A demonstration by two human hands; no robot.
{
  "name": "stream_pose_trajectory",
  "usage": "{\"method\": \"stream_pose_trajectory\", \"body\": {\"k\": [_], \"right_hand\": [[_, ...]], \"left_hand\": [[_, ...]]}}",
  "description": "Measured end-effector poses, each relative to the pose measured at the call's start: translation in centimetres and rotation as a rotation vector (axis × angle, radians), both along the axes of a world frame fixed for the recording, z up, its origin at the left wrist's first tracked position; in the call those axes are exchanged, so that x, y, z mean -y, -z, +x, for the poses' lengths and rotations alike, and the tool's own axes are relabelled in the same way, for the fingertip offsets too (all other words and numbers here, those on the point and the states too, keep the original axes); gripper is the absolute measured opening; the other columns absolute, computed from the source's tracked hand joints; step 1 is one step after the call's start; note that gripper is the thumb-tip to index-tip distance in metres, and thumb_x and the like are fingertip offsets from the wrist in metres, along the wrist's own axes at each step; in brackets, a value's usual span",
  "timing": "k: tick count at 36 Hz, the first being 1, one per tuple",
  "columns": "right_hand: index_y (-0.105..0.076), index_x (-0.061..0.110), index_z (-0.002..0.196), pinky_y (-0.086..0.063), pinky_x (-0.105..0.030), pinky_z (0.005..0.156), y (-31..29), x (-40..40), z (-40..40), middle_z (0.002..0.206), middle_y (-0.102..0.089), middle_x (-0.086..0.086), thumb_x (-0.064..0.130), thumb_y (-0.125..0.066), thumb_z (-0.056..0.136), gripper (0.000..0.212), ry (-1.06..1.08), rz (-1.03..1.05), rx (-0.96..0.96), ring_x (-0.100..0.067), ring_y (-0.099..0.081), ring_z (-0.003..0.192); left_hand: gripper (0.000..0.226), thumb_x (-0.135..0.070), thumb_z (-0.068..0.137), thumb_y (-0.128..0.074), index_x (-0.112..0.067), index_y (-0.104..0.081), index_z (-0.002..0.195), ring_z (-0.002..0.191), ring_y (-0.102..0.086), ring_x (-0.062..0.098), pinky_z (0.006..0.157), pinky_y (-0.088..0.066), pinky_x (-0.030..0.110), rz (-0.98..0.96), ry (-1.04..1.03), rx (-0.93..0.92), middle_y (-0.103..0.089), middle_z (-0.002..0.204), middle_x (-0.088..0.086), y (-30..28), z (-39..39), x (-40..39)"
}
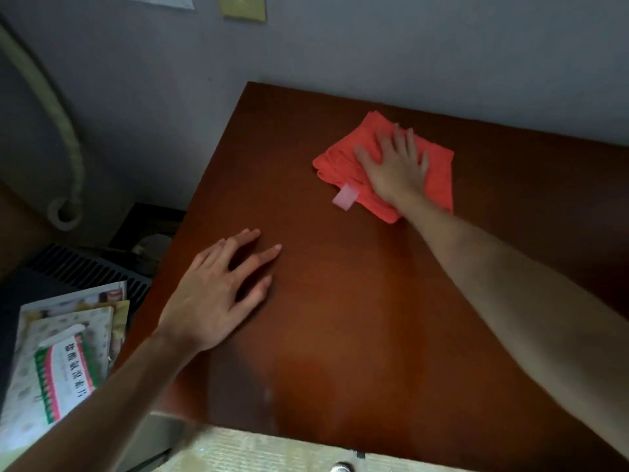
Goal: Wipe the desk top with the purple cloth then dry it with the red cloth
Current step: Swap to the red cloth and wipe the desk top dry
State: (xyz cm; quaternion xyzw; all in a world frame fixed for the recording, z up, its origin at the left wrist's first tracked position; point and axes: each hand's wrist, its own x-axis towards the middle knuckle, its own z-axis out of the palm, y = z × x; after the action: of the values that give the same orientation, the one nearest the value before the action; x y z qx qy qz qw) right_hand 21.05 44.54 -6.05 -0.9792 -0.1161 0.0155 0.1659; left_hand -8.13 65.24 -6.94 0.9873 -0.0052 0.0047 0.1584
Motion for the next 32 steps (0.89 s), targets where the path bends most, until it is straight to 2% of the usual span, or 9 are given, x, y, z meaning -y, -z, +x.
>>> {"method": "stream_pose_trajectory", "body": {"k": [3, 7, 11, 14, 16, 19, 22, 28, 32], "right_hand": [[-0.027, 0.034, 0.16, -0.002, -0.055, 0.125, 0.5, 3.4, -6.8, 0.172, -0.012, 0.002, 0.076, -0.03, 0.095, 0.078, -0.087, -0.027, 0.037, -0.02, 0.0, 0.159], [-0.028, 0.038, 0.159, -0.007, -0.053, 0.126, 0.9, 7.6, -16.9, 0.171, -0.017, 0.007, 0.082, -0.02, 0.084, 0.088, -0.167, -0.061, 0.087, -0.018, -0.002, 0.159], [-0.03, 0.037, 0.159, -0.011, -0.054, 0.126, 1.1, 11.8, -27.1, 0.171, -0.016, 0.01, 0.081, -0.028, 0.091, 0.081, -0.291, -0.027, 0.139, -0.017, -0.004, 0.16], [-0.025, 0.039, 0.16, -0.015, -0.056, 0.125, 1.1, 15.6, -31.0, 0.172, -0.011, 0.01, 0.078, -0.034, 0.094, 0.078, -0.454, -0.051, 0.123, -0.016, -0.003, 0.16], [-0.024, 0.04, 0.16, -0.018, -0.057, 0.124, 0.8, 17.4, -30.8, 0.172, -0.009, 0.011, 0.076, -0.04, 0.094, 0.077, -0.561, -0.058, 0.104, -0.014, -0.003, 0.159], [-0.024, 0.043, 0.16, -0.013, -0.053, 0.126, 0.4, 18.4, -28.6, 0.172, -0.007, 0.013, 0.07, -0.047, 0.095, 0.074, -0.664, -0.048, 0.061, -0.012, -0.001, 0.159], [-0.029, 0.042, 0.158, -0.008, -0.048, 0.128, 0.1, 18.5, -25.7, 0.171, -0.009, 0.015, 0.061, -0.052, 0.098, 0.067, -0.769, -0.045, 0.053, -0.011, -0.002, 0.159], [-0.033, 0.041, 0.157, -0.013, -0.052, 0.127, 0.3, 18.0, -16.4, 0.171, -0.014, 0.013, 0.061, -0.045, 0.099, 0.063, -0.808, -0.061, 0.079, -0.01, -0.005, 0.159], [-0.031, 0.04, 0.158, -0.014, -0.05, 0.124, 0.5, 17.0, -8.1, 0.171, -0.016, 0.011, 0.066, -0.038, 0.098, 0.066, -0.737, -0.076, 0.071, -0.012, -0.009, 0.159]], "left_hand": [[0.055, -0.061, 0.101, -0.024, -0.046, -0.032, 0.152, 0.151, -0.023, 0.016, 0.121, -0.015, 0.035, 0.006, 0.0, 0.005, -0.028, 0.161, -0.003, -0.1, -0.1, 0.0], [0.054, -0.055, 0.101, -0.029, -0.037, -0.042, 0.15, 0.145, -0.035, 0.025, 0.117, -0.027, 0.043, 0.037, -0.001, 0.042, -0.039, 0.155, 0.005, -0.2, -0.4, 0.4], [0.059, -0.057, 0.1, -0.021, -0.034, -0.041, 0.151, 0.145, -0.037, 0.027, 0.117, -0.027, 0.045, 0.096, -0.042, 0.027, -0.04, 0.155, 0.007, -0.4, -0.7, 1.2], [0.049, -0.045, 0.102, -0.033, -0.027, -0.05, 0.144, 0.14, -0.042, 0.029, 0.111, -0.034, 0.047, 0.066, -0.105, 0.08, -0.046, 0.149, 0.008, -0.5, -1.1, 2.8], [0.043, -0.038, 0.102, -0.041, -0.023, -0.054, 0.139, 0.133, -0.048, 0.03, 0.104, -0.039, 0.048, 0.029, -0.116, 0.112, -0.049, 0.144, 0.008, -0.3, -1.3, 4.4], [0.047, -0.041, 0.096, -0.038, -0.02, -0.058, 0.133, 0.119, -0.055, 0.029, 0.094, -0.043, 0.045, -0.018, -0.081, 0.128, -0.052, 0.136, 0.006, -0.2, -0.9, 7.6], [0.045, -0.04, 0.095, -0.04, -0.018, -0.058, 0.13, 0.116, -0.055, 0.029, 0.092, -0.044, 0.043, -0.131, -0.074, 0.156, -0.053, 0.131, 0.006, -0.1, 0.3, 10.9], [0.044, -0.041, 0.102, -0.039, -0.012, -0.05, 0.134, 0.125, -0.049, 0.023, 0.103, -0.038, 0.038, -0.358, -0.169, 0.174, -0.047, 0.134, 0.004, 0.2, 3.2, 15.7], [0.051, -0.043, 0.103, -0.037, -0.009, -0.045, 0.14, 0.139, -0.043, 0.025, 0.116, -0.033, 0.039, -0.177, -0.125, 0.166, -0.047, 0.14, 0.01, 1.1, 3.6, 16.6]]}}
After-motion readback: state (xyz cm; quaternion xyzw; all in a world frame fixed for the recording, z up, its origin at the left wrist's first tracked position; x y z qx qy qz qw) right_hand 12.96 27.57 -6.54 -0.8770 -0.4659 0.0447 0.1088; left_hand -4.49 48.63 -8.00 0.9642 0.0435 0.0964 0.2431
